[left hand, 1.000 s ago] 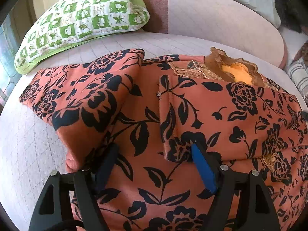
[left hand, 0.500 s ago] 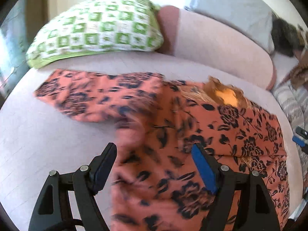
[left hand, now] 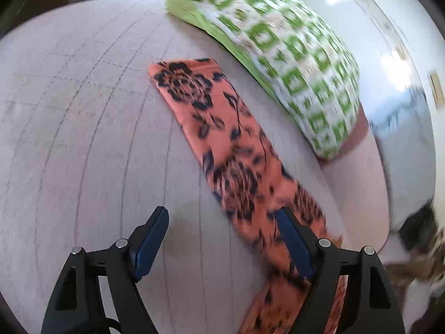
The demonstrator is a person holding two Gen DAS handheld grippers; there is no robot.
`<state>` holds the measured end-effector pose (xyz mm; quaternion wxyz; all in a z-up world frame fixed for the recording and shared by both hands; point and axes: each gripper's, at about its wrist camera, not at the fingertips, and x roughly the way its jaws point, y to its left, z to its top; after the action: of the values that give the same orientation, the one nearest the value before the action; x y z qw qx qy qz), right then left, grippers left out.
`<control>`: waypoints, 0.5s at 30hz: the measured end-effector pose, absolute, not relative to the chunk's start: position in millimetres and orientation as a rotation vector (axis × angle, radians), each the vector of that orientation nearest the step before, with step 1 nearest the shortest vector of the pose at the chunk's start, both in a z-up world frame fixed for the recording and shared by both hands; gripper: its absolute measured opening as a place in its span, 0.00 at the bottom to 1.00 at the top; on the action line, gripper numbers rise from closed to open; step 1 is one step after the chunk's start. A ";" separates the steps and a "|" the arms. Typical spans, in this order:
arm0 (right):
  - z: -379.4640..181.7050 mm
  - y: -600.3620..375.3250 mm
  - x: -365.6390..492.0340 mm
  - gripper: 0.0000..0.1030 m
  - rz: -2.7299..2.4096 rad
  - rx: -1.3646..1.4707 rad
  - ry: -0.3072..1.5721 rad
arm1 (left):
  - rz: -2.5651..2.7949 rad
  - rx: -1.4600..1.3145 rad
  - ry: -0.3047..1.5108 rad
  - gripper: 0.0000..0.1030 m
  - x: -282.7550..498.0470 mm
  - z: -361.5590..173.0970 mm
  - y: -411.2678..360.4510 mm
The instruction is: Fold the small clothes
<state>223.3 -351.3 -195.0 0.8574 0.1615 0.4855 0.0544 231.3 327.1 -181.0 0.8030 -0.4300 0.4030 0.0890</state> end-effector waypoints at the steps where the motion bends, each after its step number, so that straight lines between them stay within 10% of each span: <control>1: -200.0 -351.8 221.2 0.77 0.111 0.350 1.014 | 0.190 -0.940 0.861 0.78 238.6 -182.9 330.9; 11: -201.5 -353.2 216.9 0.77 0.092 0.365 1.011 | 0.294 -0.954 0.855 0.72 279.0 -190.0 340.0; 14: -204.2 -349.1 220.4 0.77 0.094 0.372 1.005 | 0.381 -0.896 0.947 0.04 292.0 -196.6 341.5; 15: -204.4 -349.2 220.6 0.77 0.095 0.376 1.003 | 0.386 -0.919 0.952 0.04 293.4 -200.6 344.7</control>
<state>220.6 -349.2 -204.4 0.8590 0.1790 0.4775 0.0452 293.4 344.7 -200.6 0.7718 -0.4241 0.4391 0.1780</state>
